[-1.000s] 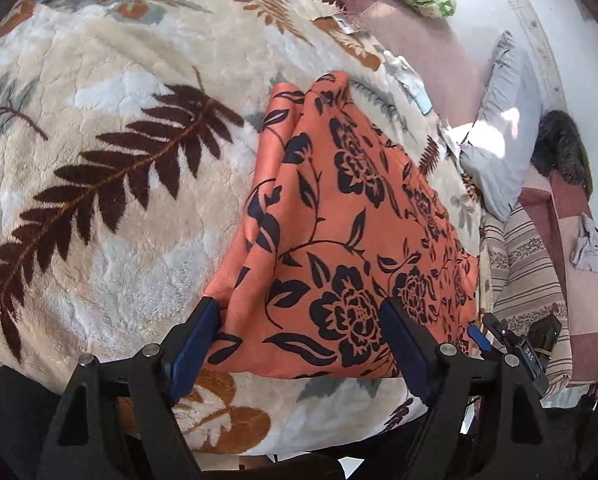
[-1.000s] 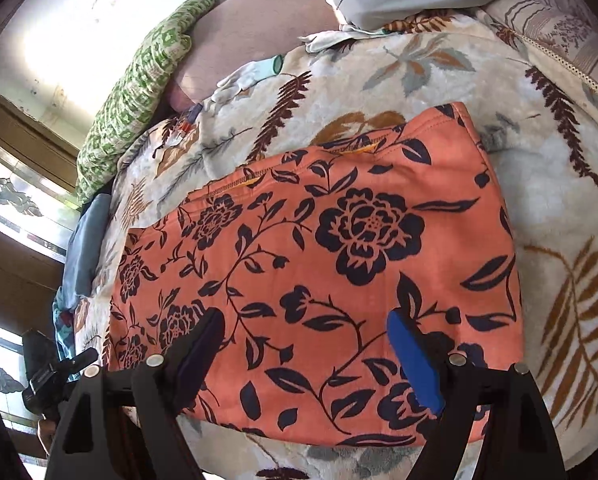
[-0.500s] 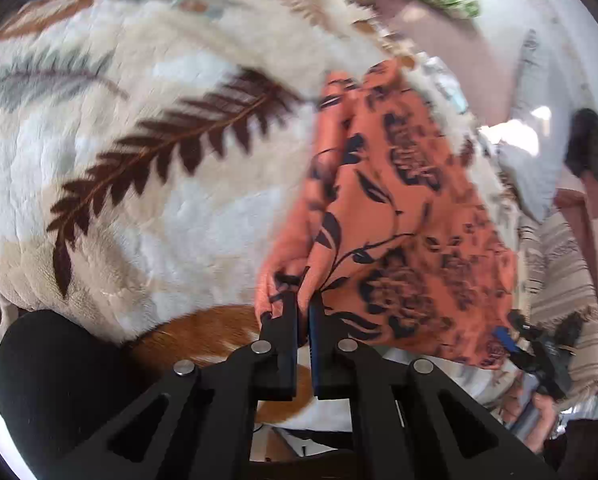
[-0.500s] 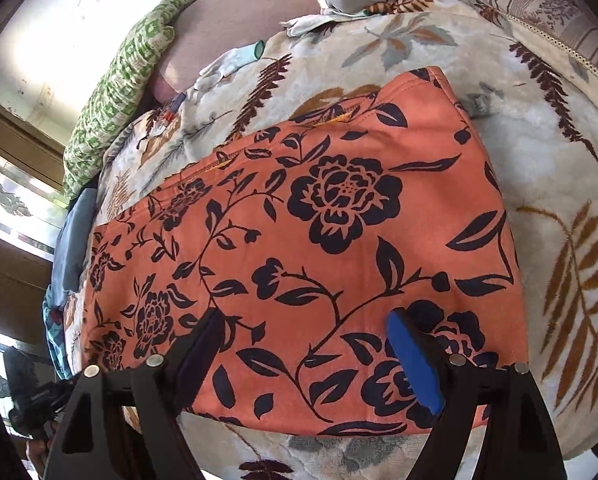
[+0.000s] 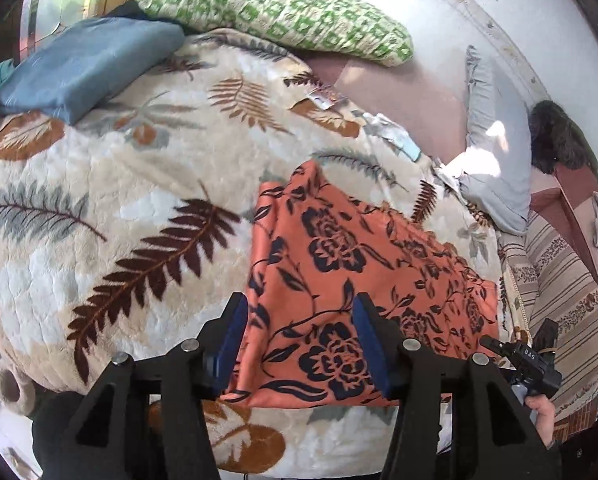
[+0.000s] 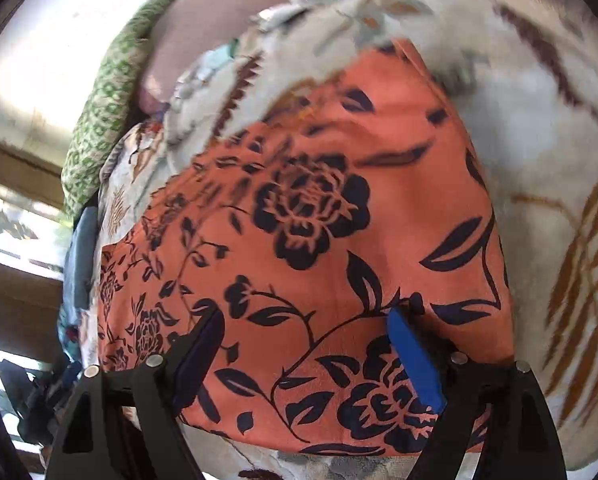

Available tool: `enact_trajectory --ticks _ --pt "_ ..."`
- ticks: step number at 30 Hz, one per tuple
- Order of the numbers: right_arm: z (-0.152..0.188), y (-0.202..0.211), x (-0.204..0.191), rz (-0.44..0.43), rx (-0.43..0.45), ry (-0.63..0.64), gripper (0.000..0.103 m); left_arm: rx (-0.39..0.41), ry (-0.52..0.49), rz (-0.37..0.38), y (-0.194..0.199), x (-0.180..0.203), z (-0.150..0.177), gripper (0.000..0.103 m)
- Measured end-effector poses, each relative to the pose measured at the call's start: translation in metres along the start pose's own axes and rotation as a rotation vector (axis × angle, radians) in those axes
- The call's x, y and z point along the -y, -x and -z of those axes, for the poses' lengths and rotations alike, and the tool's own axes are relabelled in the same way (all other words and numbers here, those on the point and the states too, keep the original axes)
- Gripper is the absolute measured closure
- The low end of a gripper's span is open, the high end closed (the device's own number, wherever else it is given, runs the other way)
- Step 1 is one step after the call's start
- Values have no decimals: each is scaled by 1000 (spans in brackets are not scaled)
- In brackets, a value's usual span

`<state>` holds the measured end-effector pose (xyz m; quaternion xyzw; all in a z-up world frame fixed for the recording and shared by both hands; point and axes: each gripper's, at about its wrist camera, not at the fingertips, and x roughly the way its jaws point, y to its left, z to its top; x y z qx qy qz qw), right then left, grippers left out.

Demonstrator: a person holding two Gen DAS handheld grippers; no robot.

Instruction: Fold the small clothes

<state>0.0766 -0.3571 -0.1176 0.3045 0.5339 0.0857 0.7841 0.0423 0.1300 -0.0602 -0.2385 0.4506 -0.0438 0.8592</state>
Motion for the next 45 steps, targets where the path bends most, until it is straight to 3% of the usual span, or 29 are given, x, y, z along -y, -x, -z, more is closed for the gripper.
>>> enact_trajectory --ticks 2,6,7,9,11,12,14,16,18,21,25,29,31,39,43,45 --pt "-5 13 -1 -46 20 -50 17 3 -53 31 -3 18 -4 45" --pt "-20 33 -19 -132 49 -14 17 -5 -158 23 -32 51 -8 44" --pt "-26 34 -23 -154 53 -7 17 -12 -181 -1 -44 55 -10 44" --pt "-42 34 -28 -150 78 -1 17 -45 -214 -127 -76 55 -13 44" --pt "-64 24 -20 -167 91 -33 17 -158 -227 -285 -119 43 -13 44" --pt "-77 14 -12 -171 89 -52 17 -203 -216 -302 -134 34 -11 42" --pt "-99 -12 19 -91 59 -148 17 -144 -251 -310 -133 37 -8 38" --pt "-104 -17 50 -212 81 -307 17 -148 -296 -347 -129 47 -7 39" --pt "-104 5 48 -254 102 -337 17 -145 -283 -320 -118 48 -8 39" --pt "-83 54 33 -258 163 -222 17 -126 -267 -283 -99 49 -5 39" --pt "-15 105 47 -273 193 -241 17 -63 -281 -226 -76 66 5 39" --pt "55 103 67 -278 122 -329 17 -67 -299 -194 -71 84 16 39" --pt "72 91 73 -254 102 -352 17 -88 -309 -202 -74 91 23 39" --pt "62 67 83 -141 143 -415 17 -104 -311 -224 -70 104 40 39" --pt "52 73 68 -90 194 -304 25 -105 -328 -232 -72 107 42 39" --pt "52 67 69 -69 171 -300 27 -107 -332 -238 -74 107 42 39"
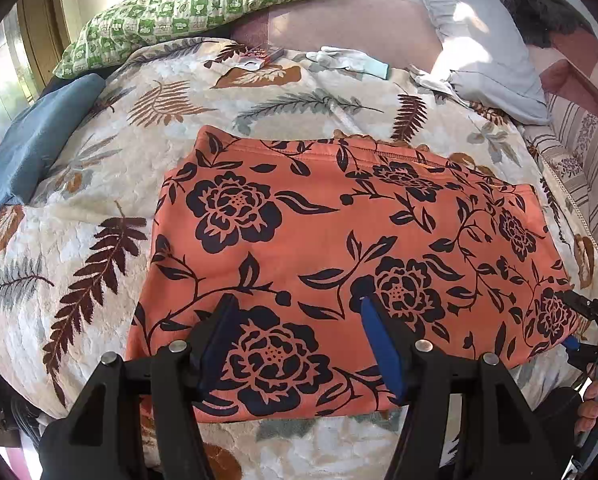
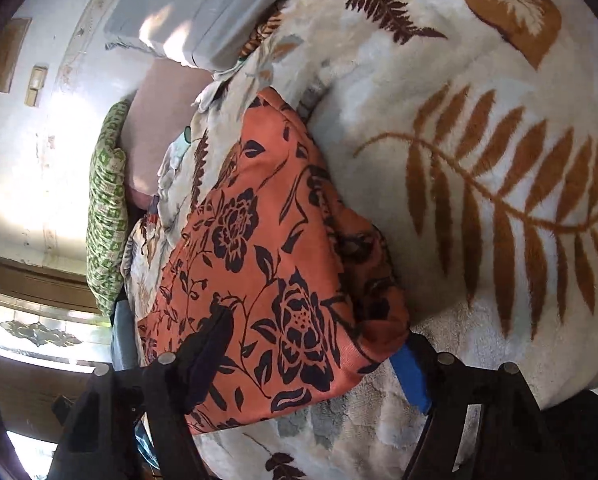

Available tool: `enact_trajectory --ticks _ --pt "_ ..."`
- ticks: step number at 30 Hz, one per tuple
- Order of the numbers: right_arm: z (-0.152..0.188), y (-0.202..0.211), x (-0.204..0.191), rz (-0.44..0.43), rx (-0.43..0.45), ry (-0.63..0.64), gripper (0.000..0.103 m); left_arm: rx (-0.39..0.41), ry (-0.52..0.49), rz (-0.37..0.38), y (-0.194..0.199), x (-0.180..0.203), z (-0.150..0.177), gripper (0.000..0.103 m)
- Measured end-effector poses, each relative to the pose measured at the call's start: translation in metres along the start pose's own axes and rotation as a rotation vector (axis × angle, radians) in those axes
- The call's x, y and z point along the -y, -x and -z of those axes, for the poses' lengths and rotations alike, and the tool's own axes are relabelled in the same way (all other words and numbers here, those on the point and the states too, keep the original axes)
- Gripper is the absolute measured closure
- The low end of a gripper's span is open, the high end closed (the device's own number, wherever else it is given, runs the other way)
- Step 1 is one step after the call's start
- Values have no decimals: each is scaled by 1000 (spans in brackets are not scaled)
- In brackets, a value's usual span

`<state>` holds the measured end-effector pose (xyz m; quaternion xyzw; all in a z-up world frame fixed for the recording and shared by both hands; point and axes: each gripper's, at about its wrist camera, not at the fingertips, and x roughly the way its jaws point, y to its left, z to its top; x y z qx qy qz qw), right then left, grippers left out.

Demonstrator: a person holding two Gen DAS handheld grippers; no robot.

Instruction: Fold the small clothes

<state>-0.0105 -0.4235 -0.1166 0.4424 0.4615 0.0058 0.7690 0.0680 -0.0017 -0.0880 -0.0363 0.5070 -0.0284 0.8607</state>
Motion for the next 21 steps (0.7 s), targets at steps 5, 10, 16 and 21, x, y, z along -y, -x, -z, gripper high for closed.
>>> enact_trajectory --ticks 5,10,16,21 --pt "-1 1 11 -21 7 -100 25 -6 -2 6 -6 2 -2 39" --pt "-8 -11 6 18 -6 -58 43 -71 -40 -15 -39 11 3 32" --pt "-6 0 -27 68 23 78 89 -92 -152 -42 -47 22 4 42" --pt "18 22 -143 -27 89 366 89 -6 25 24 0 -33 -2 47"
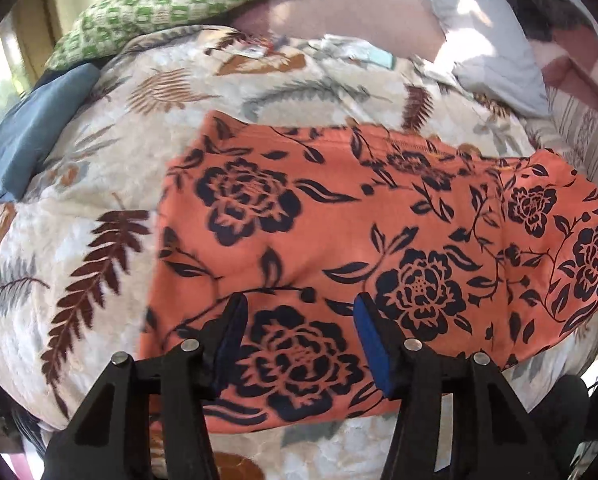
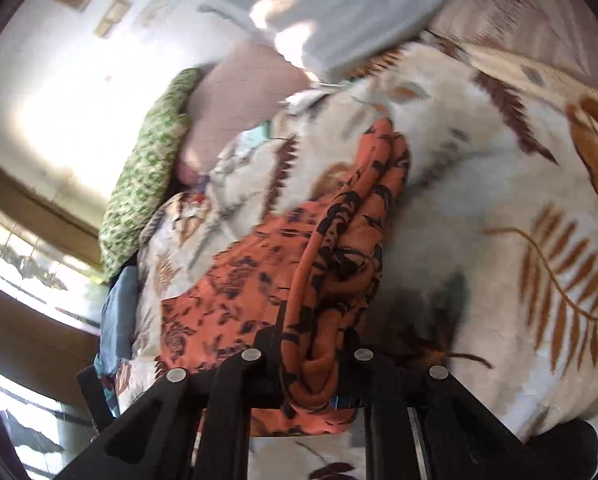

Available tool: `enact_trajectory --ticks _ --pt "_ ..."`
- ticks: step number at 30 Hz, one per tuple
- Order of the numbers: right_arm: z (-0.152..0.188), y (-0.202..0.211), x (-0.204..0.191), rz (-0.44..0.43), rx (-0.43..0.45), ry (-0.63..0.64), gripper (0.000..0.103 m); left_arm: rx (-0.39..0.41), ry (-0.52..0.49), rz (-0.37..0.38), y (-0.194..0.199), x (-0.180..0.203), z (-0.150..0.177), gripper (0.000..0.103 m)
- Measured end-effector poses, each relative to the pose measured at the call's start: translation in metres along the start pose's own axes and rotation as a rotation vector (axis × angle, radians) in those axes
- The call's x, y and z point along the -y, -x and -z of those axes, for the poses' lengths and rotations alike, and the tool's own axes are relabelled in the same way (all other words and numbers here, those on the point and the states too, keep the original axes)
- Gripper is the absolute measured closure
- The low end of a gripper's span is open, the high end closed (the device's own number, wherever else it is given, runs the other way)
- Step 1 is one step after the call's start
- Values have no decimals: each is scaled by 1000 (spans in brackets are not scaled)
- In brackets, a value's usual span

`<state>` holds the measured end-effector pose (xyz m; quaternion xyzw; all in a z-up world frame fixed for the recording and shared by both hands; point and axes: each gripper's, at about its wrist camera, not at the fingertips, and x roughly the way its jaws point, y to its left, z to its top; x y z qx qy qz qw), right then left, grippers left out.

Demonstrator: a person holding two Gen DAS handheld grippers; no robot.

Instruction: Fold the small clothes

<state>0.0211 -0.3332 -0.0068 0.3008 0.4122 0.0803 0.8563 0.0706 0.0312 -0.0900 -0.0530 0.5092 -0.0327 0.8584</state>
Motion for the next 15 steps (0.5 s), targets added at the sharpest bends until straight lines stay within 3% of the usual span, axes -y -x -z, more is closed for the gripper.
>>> enact_trajectory --ticks 5,8,10,12,13,14,15 --pt "34 -28 -135 -158 -65 260 88 137 217 -40 69 -88 15 47" --pt "83 -82 -187 -205 -199 347 87 162 288 -90 92 -130 28 47" --pt "122 -132 -204 -191 -317 383 85 162 322 -118 97 -151 35 47" --pt "166 -191 -208 -100 -483 455 71 139 353 -127 95 -164 41 47" --pt "178 -197 -209 -91 -468 492 71 125 364 -122 93 -168 44 47" --pt "178 -185 -214 -117 -389 516 51 124 364 -112 93 -169 45 47" --pt "176 -174 -216 -187 -396 496 24 134 358 -106 95 -167 45 47"
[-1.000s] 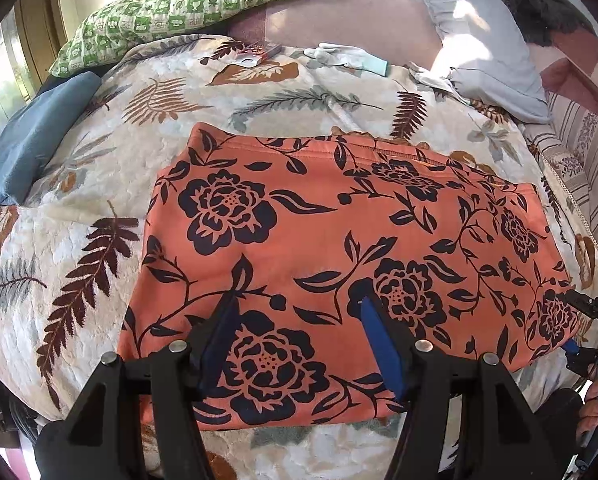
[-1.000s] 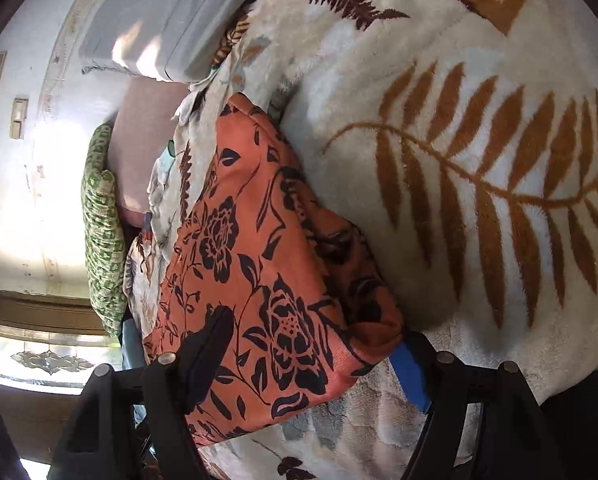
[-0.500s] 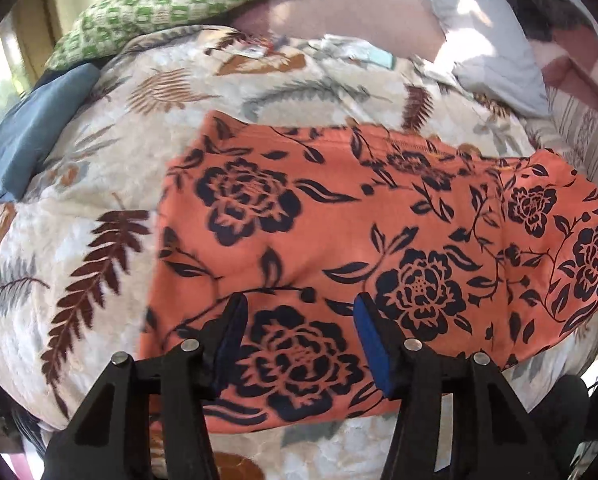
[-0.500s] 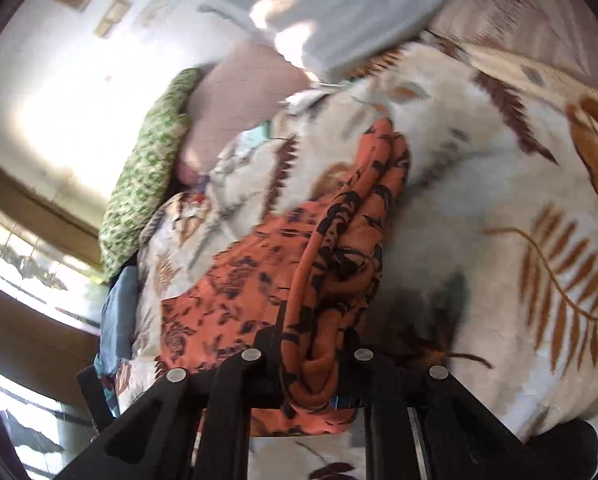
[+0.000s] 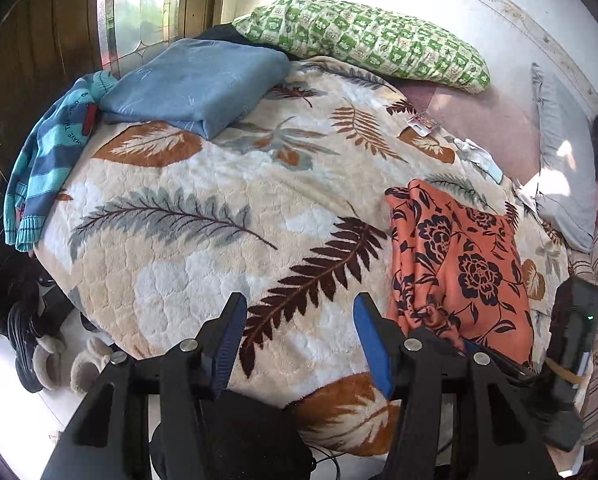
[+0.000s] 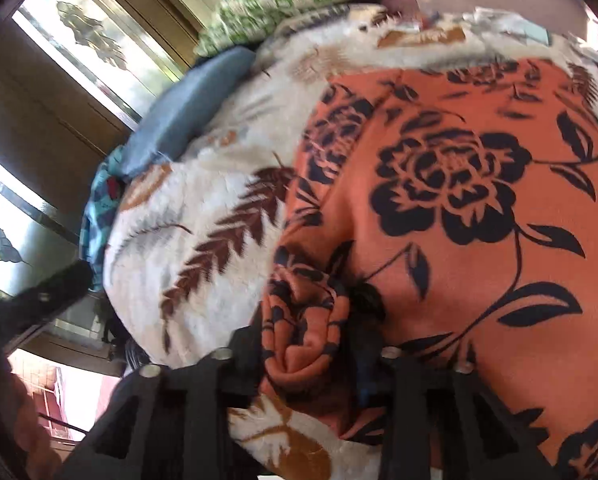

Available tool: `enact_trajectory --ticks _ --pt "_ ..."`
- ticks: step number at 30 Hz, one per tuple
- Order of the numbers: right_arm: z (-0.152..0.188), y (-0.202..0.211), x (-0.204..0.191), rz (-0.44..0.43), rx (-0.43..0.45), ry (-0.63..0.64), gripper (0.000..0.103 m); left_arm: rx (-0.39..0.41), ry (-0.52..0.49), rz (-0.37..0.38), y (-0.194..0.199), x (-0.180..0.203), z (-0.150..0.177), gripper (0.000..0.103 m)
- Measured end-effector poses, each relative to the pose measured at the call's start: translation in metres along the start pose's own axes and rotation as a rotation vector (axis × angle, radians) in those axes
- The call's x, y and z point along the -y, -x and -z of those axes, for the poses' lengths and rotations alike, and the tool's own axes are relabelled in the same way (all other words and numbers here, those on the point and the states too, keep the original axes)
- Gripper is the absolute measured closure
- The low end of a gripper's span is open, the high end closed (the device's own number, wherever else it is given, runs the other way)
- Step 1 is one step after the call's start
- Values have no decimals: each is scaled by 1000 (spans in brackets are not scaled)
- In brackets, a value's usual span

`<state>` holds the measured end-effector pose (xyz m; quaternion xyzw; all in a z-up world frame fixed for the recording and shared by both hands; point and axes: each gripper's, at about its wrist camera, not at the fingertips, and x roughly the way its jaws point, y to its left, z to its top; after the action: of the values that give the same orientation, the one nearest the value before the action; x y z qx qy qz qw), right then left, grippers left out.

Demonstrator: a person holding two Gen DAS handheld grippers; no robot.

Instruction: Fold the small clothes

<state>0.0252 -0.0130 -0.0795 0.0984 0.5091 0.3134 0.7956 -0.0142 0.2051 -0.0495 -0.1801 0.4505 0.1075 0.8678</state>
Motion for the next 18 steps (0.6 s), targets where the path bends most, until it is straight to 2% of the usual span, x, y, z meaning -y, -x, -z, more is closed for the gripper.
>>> enact_trajectory --ticks 2,3,5,8,10,11,12,13,15,16,18 --pt "0 25 3 -143 -3 -62 22 12 -18 23 2 10 -1 47" --pt "0 41 7 -168 24 -73 22 15 -27 51 3 19 -3 47" --pt "5 72 23 -142 97 -112 22 21 -62 113 4 42 -5 47" --pt "18 110 72 -133 177 -245 22 36 -165 212 7 89 -4 44" --pt "23 109 103 -137 175 -347 22 25 -203 274 0 115 -3 37" --pt "26 106 119 -168 155 -416 22 5 -222 287 -9 127 0 37" --pt "32 100 133 -215 135 -486 22 -34 -249 277 -25 136 4 36" --pt "38 96 144 -264 122 -538 22 -82 -286 205 -45 143 10 36" --pt "43 95 156 -336 129 -582 22 -186 -330 -18 -88 137 27 38" --pt "43 95 158 -353 131 -587 22 -220 -305 -71 -102 122 32 38" --pt "41 93 156 -372 120 -582 22 -225 -146 41 -103 88 33 33"
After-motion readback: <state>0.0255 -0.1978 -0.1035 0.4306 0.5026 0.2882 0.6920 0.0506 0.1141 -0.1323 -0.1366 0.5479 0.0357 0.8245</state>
